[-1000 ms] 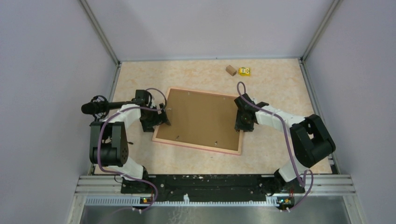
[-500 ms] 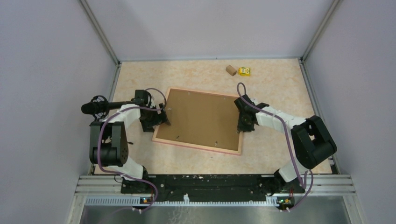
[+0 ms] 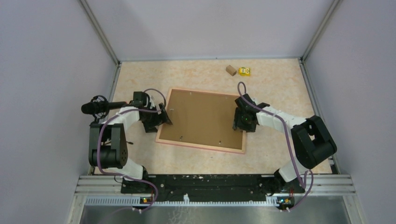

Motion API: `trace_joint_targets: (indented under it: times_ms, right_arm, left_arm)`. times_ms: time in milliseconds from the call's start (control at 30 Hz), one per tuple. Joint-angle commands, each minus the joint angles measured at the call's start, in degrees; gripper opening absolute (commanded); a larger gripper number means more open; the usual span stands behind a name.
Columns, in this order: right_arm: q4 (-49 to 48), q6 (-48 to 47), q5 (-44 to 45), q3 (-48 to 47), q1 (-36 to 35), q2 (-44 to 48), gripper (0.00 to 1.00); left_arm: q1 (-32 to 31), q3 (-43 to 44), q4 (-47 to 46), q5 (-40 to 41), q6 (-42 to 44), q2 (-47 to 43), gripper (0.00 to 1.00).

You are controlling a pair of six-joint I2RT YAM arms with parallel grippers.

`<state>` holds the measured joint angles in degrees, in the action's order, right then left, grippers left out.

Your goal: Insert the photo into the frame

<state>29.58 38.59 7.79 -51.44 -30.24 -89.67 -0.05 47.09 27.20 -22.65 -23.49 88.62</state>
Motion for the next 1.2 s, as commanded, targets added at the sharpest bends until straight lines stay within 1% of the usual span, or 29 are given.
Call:
trace_joint_targets:
  times_ms: [0, 100, 200, 333, 400, 467, 567, 733, 833, 900, 933, 967, 1033, 1100, 1133, 1167]
  right_arm:
    - [-11.0, -3.5, -6.6, -3.6, -0.5, -1.9, 0.66]
    - [-11.8, -11.2, -5.7, -8.8, -0.4, -7.4, 0.69]
    - [-10.9, -16.7, -3.8, -15.5, -0.3, -13.8, 0.7]
    - [-11.2, -19.9, -4.9, -24.5, -0.3, -20.5, 0.73]
    - [-11.6, -21.2, -6.2, -28.0, -0.3, -23.0, 0.75]
    - [-10.4, -22.5, -6.7, -31.8, -0.4, -25.1, 0.79]
    - [-7.2, -23.8, -5.4, -36.8, -0.3, -26.1, 0.83]
    - [2.6, -22.9, 3.4, -43.4, -0.6, -22.4, 0.87]
    - [5.7, -20.6, 7.7, -42.0, -1.2, -17.6, 0.9]
    - [7.6, -16.4, 9.5, -39.6, -1.6, -14.4, 0.91]
    - [8.7, -12.8, 9.0, -38.0, -1.6, -12.9, 0.9]
    - [9.2, -9.4, 7.3, -35.9, -1.6, -11.5, 0.89]
    - [8.1, -1.9, 0.9, -29.5, -1.7, -7.7, 0.86]
    - [3.6, 5.9, -3.7, -20.8, -1.9, -2.5, 0.83]
    - [0.5, 9.2, -4.6, -15.1, -2.2, -0.2, 0.83]
    - [-1.6, 12.1, -5.1, -11.5, -2.6, 2.3, 0.82]
  left_arm:
    - [-2.7, -10.2, -1.0, -13.5, -7.3, 0.3, 0.93]
    - [-6.7, -12.5, -0.6, -11.9, -10.0, -5.4, 0.94]
    - [-14.3, -14.5, -0.7, -9.7, -14.5, -10.1, 0.95]
    - [-25.2, -20.1, -4.3, -7.6, -23.9, -13.8, 0.95]
    - [-28.8, -23.4, -6.7, -8.4, -28.3, -15.7, 0.95]
    - [-30.3, -25.7, -8.4, -10.4, -29.8, -17.8, 0.95]
    - [-31.6, -26.5, -6.8, -12.2, -27.5, -22.1, 0.98]
    - [-31.8, -25.2, -4.6, -11.5, -22.7, -35.5, 0.98]
    - [-31.8, -22.4, -6.4, -10.0, -19.8, -40.2, 0.98]
    - [-31.7, -18.2, -7.3, -9.0, -16.7, -39.3, 0.98]
    - [-31.8, -14.7, -5.6, -7.4, -14.6, -38.0, 0.98]
    - [-31.8, -11.3, -3.4, -4.4, -12.1, -36.5, 0.98]
    - [-31.7, -4.0, -0.3, 1.4, -7.3, -33.3, 0.98]
    - [-31.8, 2.4, 1.8, 9.3, -3.0, -29.9, 0.99]
    - [-31.7, 5.2, 2.5, 14.0, -1.4, -27.9, 0.98]
    - [-31.6, 7.9, 3.1, 18.1, 0.3, -25.8, 0.98]
